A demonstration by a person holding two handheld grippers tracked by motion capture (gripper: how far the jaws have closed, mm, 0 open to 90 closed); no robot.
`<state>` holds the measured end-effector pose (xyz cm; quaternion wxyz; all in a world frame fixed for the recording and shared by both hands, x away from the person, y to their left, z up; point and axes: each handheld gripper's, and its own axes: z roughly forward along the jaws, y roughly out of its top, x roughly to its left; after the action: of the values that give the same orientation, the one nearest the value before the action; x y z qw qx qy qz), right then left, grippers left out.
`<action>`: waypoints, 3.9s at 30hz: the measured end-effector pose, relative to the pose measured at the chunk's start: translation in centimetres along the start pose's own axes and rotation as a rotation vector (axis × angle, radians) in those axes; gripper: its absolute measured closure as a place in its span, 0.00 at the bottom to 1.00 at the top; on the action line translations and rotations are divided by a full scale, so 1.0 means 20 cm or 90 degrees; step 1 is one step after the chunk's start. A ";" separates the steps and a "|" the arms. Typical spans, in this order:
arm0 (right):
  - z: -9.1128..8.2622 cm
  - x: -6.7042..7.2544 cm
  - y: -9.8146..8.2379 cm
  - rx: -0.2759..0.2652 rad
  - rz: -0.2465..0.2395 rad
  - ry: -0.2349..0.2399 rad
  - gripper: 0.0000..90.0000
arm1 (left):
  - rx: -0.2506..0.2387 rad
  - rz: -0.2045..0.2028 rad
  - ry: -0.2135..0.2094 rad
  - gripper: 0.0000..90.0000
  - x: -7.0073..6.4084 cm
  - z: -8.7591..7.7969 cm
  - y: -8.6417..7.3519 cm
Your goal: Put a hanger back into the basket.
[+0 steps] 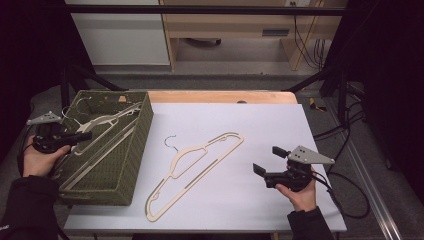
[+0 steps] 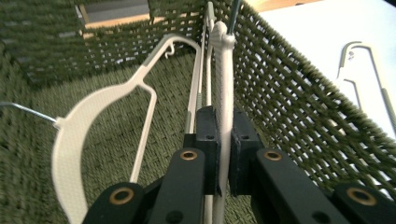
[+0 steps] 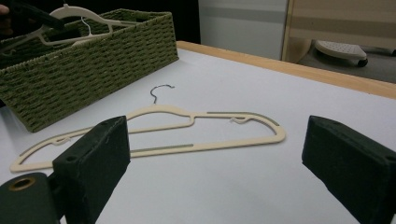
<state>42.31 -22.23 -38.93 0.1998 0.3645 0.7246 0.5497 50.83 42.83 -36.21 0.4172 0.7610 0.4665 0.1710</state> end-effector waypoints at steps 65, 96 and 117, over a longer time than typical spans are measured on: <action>0.02 -0.01 -0.01 0.003 0.012 0.002 0.08 | -0.157 0.101 -0.048 0.12 -0.87 0.01 0.04; 0.04 0.00 -0.03 0.016 0.005 0.007 0.08 | 0.042 0.141 -0.058 0.29 -1.14 0.40 -0.22; 0.05 0.01 -0.04 0.027 0.004 0.011 0.08 | 0.127 0.094 0.011 0.39 -1.09 0.56 -0.40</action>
<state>42.62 -21.47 -40.06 0.1841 0.3658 0.7366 0.5382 42.65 20.65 -46.41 0.3214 0.8295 0.4276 0.1606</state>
